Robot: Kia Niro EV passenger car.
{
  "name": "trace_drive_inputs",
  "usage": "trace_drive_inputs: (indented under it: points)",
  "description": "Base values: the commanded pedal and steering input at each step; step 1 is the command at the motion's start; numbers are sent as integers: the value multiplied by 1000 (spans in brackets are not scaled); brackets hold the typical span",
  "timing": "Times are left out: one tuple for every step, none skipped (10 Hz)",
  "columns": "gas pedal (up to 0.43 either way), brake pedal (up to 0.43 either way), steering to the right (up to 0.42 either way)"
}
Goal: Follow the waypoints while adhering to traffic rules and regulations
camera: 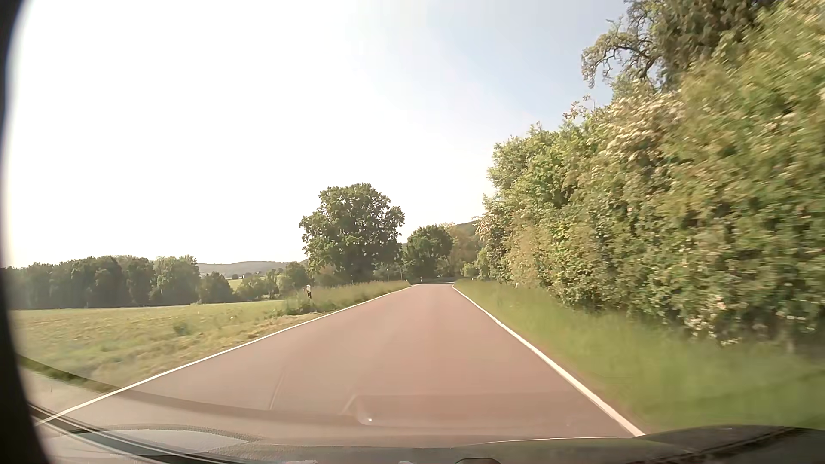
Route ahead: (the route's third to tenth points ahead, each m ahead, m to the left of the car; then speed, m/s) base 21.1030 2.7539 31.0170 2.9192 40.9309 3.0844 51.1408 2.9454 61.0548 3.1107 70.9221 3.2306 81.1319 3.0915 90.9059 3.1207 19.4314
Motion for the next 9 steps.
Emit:
trace_drive_inputs:
  points:
    - [248,0,-2]
    - [248,0,-2]
    - [248,0,-2]
    - [248,0,-2]
    - [228,0,-2]
    - [209,0,-2]
    - [197,0,-2]
    - [189,0,-2]
    - [189,0,-2]
